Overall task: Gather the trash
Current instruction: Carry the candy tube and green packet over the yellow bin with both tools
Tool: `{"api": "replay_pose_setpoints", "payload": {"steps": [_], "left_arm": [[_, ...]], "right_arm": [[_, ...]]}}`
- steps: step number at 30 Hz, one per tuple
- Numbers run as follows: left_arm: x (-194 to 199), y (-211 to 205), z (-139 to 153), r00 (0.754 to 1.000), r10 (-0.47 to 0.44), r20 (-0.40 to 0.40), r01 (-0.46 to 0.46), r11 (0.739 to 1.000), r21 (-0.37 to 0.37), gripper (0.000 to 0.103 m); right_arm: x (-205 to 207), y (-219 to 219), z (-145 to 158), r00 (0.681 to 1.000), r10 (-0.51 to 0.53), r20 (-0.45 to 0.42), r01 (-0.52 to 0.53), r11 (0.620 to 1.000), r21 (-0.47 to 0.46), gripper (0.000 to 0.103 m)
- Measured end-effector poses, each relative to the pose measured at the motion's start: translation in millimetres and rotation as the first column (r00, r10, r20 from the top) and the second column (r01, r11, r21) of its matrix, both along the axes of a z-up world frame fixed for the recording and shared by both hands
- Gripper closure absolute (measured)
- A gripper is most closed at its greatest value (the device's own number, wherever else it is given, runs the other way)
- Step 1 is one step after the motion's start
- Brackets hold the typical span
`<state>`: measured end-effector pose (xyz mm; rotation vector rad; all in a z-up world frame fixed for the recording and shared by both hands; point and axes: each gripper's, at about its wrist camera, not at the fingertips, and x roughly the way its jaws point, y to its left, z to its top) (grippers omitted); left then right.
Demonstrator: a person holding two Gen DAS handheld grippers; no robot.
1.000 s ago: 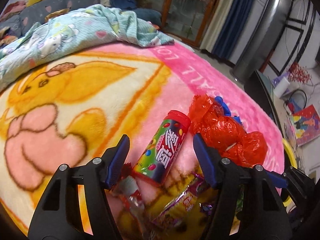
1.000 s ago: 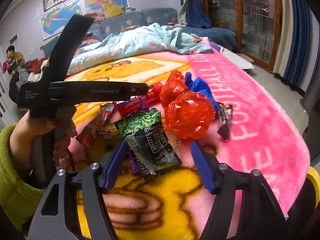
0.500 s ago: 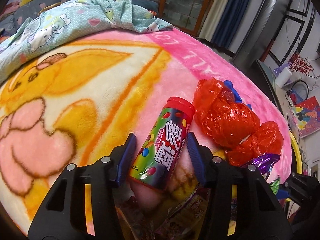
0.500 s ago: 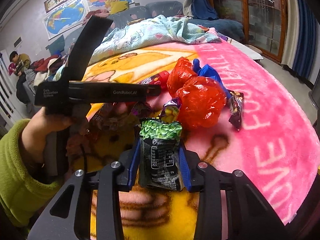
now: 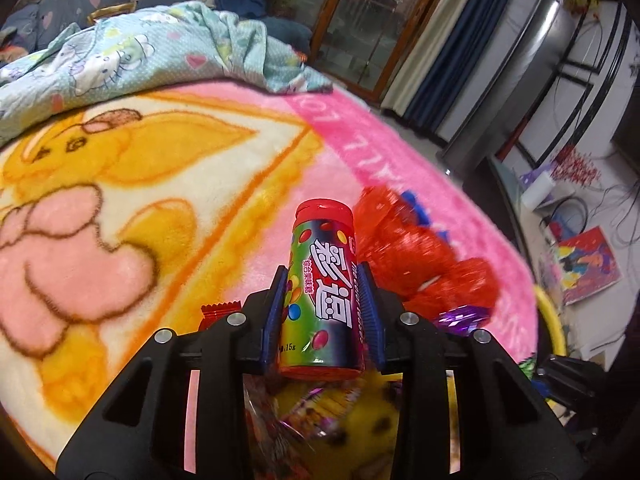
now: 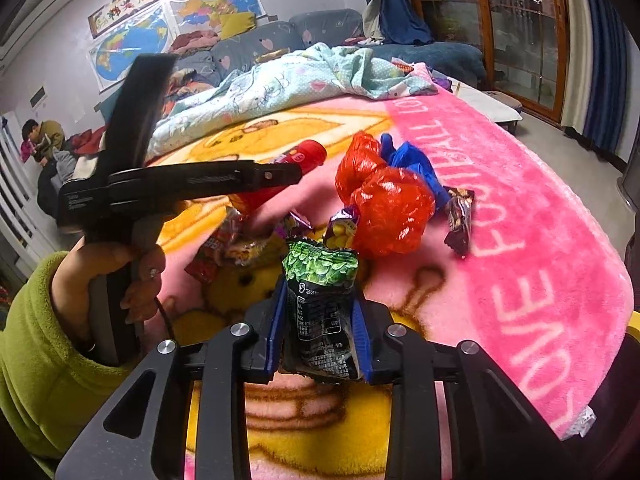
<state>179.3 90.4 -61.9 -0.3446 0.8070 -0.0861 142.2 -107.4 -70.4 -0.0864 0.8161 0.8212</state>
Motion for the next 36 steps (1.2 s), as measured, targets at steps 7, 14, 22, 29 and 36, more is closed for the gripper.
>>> {"api": "replay_pose_setpoints", "payload": {"steps": [7, 14, 22, 29, 36], "left_arm": [[-14, -6, 26, 0.998, 0.001, 0.059, 0.000, 1.000, -0.018, 0.076], [-23, -19, 42, 0.996, -0.016, 0.091, 0.017, 1.000, -0.013, 0.076], [-31, -41, 53, 0.991, -0.056, 0.118, 0.057, 0.998, 0.002, 0.076], [-37, -64, 58, 0.986, -0.102, 0.132, 0.099, 0.995, 0.031, 0.076], [-41, -84, 62, 0.979, -0.145, 0.144, 0.140, 0.989, 0.043, 0.076]], "right_arm": [[1, -10, 17, 0.999, -0.026, 0.031, 0.025, 0.999, 0.035, 0.076], [6, -31, 36, 0.994, -0.086, 0.061, 0.081, 0.994, 0.077, 0.076], [11, -51, 55, 0.985, -0.147, 0.091, 0.135, 0.983, 0.123, 0.075], [11, -69, 66, 0.974, -0.195, 0.112, 0.177, 0.972, 0.153, 0.075], [13, -94, 74, 0.961, -0.251, 0.118, 0.229, 0.957, 0.176, 0.076]]}}
